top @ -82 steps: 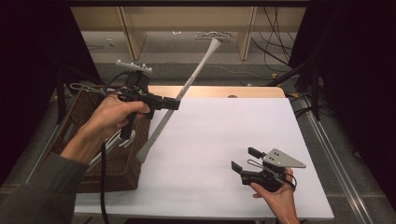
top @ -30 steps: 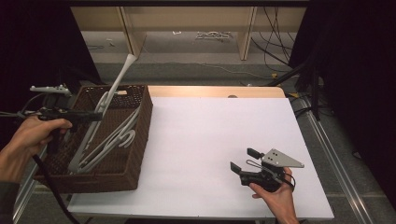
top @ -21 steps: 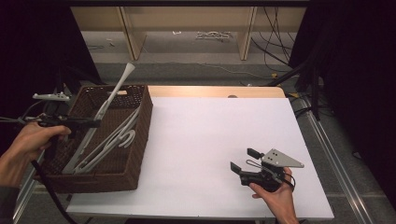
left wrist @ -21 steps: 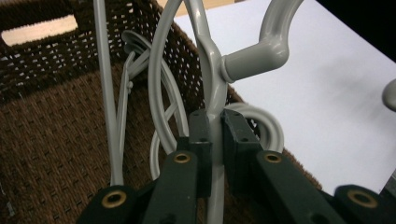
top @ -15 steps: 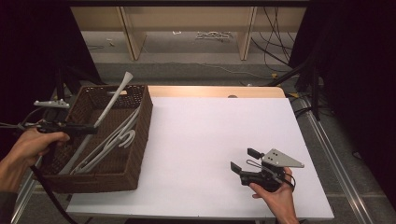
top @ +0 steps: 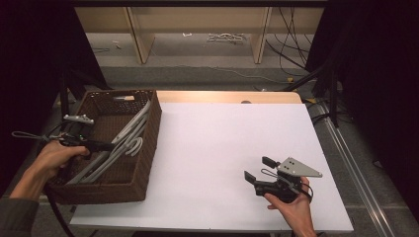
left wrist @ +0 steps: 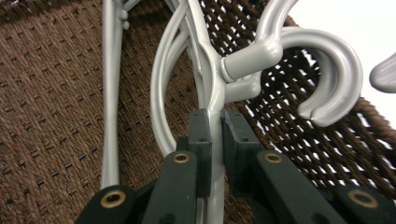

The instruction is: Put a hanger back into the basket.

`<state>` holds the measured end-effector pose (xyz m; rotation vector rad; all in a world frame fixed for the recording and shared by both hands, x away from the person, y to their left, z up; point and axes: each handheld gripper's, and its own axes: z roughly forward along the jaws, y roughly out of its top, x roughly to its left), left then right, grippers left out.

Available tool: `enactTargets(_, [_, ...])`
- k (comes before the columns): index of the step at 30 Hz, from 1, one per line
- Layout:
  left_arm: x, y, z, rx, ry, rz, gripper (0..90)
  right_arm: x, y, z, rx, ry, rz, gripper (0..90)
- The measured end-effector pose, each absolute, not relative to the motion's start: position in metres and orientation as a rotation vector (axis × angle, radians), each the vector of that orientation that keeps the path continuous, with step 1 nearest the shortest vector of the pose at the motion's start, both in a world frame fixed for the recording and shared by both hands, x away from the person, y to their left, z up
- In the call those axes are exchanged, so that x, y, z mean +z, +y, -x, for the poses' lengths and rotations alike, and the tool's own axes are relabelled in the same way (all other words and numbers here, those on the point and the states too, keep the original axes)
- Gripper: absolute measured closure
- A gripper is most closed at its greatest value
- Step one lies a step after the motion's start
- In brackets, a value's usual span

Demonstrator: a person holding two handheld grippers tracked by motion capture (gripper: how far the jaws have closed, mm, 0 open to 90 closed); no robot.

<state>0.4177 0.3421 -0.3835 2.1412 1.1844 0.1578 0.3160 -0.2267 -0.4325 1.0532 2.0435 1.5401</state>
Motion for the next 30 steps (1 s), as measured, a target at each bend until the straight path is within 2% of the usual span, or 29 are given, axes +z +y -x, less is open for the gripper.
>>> enactTargets(15, [-0.402,0.333,-0.42,0.203,1.237,-2.172,80.1,-0.432,-0.226,-0.315,1.529,2.06,-1.05,18.8])
enactTargets(20, [-0.399,0.333,-0.417,0.223,1.258,-2.145,67.8,-0.432,-0.226,-0.315,1.528,2.06,-1.051,18.8])
enactTargets(22, [-0.395,0.331,-0.415,0.231,1.257,-2.138,56.9,-0.432,-0.226,-0.315,1.507,2.061,-1.052,18.8])
enactTargets(28, [-0.374,0.322,-0.406,0.307,1.25,-2.08,41.4,-0.432,-0.227,-0.315,1.507,2.059,-1.053,18.8])
enactTargets(30, [-0.368,0.319,-0.402,0.325,1.241,-2.042,39.2,-0.432,-0.226,-0.315,1.526,2.058,-1.051,18.8])
